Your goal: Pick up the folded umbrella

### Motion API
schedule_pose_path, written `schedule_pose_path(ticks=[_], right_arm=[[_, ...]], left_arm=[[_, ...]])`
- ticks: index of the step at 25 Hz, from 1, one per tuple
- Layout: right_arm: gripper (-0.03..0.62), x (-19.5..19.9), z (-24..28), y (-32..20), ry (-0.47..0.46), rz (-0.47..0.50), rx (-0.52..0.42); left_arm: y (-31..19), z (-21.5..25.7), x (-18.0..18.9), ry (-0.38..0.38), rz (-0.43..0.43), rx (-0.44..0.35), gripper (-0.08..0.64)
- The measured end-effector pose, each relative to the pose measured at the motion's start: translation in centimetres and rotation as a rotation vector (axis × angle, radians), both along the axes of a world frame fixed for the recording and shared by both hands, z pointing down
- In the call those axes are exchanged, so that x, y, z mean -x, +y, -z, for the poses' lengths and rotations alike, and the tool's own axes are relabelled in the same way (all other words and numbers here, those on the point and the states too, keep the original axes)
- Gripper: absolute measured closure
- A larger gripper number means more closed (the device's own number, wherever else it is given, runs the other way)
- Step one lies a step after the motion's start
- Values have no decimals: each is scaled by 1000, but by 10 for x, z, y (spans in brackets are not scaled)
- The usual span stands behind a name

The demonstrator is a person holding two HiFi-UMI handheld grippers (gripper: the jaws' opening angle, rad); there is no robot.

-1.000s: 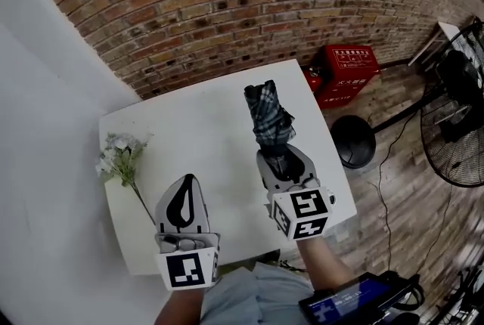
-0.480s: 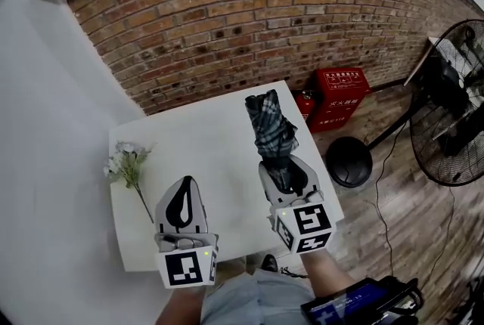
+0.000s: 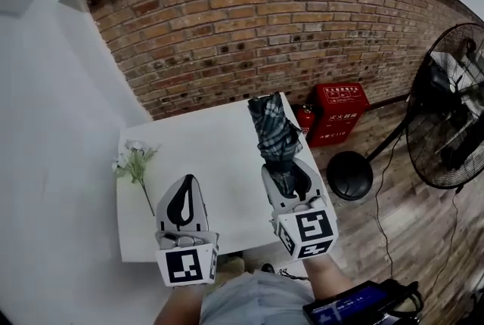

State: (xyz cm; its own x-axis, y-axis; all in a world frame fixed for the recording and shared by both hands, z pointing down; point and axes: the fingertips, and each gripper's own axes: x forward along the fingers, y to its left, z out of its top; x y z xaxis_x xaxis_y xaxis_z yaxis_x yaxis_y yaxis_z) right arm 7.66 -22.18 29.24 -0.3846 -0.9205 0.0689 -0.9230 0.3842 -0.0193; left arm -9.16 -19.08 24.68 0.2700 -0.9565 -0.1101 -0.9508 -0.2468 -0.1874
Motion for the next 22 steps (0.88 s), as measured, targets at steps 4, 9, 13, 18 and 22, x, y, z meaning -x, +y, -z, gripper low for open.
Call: schedule_pose_path(ticks=[4, 9, 13, 18, 22], right_arm=[[399, -9, 9, 14, 9, 3, -25], [399, -19, 18, 24, 13, 4, -49], [398, -22, 23, 28, 17, 8, -71], [399, -19, 22, 28, 31, 13, -78], [399, -17, 24, 27, 28, 24, -85]], left_arm=[[9, 9, -8, -2, 2, -22, 552], [16, 16, -18, -6, 0, -40, 552], [18, 18, -19, -9, 7, -47, 552], [18, 22, -17, -13, 14, -59, 552], [17, 22, -17, -13, 21, -58, 552]])
